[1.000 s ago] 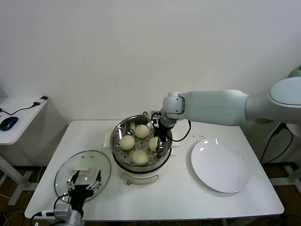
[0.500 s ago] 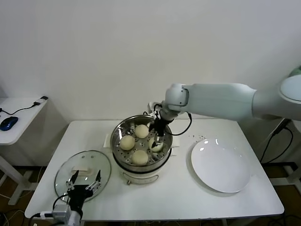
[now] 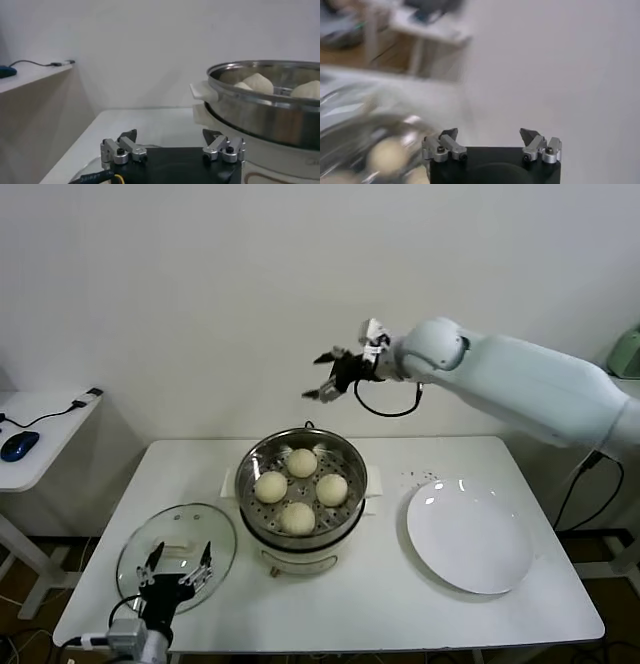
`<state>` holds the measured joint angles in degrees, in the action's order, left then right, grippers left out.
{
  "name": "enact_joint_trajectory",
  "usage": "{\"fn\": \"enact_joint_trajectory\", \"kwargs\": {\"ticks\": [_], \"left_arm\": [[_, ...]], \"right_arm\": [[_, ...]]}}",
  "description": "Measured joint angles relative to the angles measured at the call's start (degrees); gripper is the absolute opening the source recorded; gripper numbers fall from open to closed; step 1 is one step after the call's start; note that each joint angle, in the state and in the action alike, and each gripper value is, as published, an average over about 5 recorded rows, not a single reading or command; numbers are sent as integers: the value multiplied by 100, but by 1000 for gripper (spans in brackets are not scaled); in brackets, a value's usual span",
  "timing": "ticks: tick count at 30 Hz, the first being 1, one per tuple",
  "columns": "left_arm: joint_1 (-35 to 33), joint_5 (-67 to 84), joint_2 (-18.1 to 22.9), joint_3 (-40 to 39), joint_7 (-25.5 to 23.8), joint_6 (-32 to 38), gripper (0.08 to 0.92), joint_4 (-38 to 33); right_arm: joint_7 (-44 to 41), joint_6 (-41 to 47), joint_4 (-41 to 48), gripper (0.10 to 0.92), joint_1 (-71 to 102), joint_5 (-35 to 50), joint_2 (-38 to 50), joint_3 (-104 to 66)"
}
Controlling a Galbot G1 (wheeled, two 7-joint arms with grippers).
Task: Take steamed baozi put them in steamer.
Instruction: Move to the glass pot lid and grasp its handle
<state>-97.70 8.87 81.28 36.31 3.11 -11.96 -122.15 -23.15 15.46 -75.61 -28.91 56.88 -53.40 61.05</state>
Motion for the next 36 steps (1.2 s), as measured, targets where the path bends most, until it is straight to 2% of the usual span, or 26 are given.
{"fn": "enact_joint_trajectory", "kwargs": {"ticks": [7,14,24,31,36], "left_arm": [[69,9,-28,87,-4,65,823,9],[139,-59,-107,134,-9,156,823,93],[172,-398,-132,155,18,434,823,237],[161,-1034,-188,178,185,807,823,407],[220,-2201,-269,246,667,1276,823,692]], "right_arm": [[1243,-243,-589,823,2053,-192,1028,-2417],[1691,-699,-1163,823,4719,-769,1419,-5100],[1663,-1775,-1485,823,8449,-1658,611,-8229],[1619,-2572,-1563,823,10423,-2045,-195,-9084],[1654,-2957,-1651,823,11170,-2263,-689,-9329]]}}
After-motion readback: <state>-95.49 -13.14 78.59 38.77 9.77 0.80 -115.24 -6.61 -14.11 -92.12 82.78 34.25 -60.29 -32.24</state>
